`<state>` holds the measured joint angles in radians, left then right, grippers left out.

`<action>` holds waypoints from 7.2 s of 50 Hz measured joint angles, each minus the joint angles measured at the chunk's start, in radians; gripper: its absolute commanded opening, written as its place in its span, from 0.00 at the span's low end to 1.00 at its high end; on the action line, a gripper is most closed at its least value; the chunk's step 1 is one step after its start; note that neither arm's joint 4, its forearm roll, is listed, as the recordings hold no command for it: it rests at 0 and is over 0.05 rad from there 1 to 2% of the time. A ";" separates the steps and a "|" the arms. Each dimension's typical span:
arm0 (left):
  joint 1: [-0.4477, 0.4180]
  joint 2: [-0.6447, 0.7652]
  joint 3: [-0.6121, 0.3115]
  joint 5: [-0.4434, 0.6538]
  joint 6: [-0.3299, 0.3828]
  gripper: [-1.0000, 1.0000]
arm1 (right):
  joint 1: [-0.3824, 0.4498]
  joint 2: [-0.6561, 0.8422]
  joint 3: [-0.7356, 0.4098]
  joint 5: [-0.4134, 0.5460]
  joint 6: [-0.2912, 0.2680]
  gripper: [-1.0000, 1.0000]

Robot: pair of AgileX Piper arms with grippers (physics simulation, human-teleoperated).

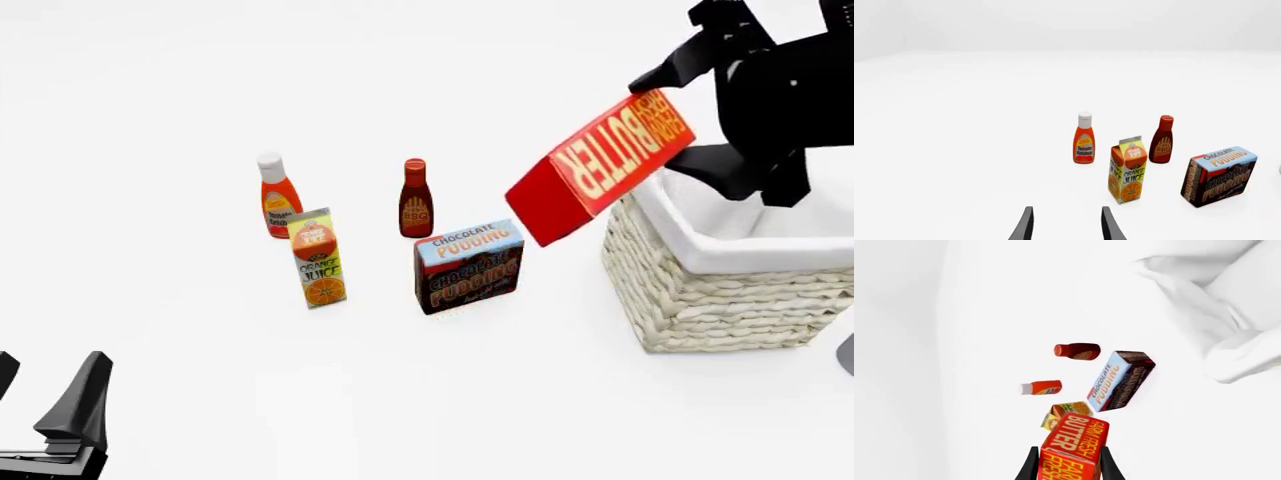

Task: Pick the butter and place it in the basket.

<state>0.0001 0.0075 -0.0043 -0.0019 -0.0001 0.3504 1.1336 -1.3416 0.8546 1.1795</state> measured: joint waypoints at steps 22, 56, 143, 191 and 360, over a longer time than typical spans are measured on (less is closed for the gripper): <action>0.000 0.000 0.000 0.000 0.000 1.00 | -0.126 -0.052 0.019 0.009 0.041 0.00; 0.000 0.000 0.000 0.000 0.000 1.00 | -0.263 -0.085 0.048 0.010 0.074 0.00; 0.000 0.000 0.000 0.000 0.000 1.00 | -0.547 0.036 0.045 -0.071 0.049 0.00; 0.000 0.000 0.000 0.000 0.000 1.00 | -0.661 0.163 0.036 -0.151 0.001 0.00; 0.000 0.000 0.000 0.000 0.000 1.00 | -0.702 0.324 0.050 -0.394 0.002 1.00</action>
<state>0.0001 0.0075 -0.0043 -0.0019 -0.0001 -0.3514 1.4575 -1.2911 0.4610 1.1816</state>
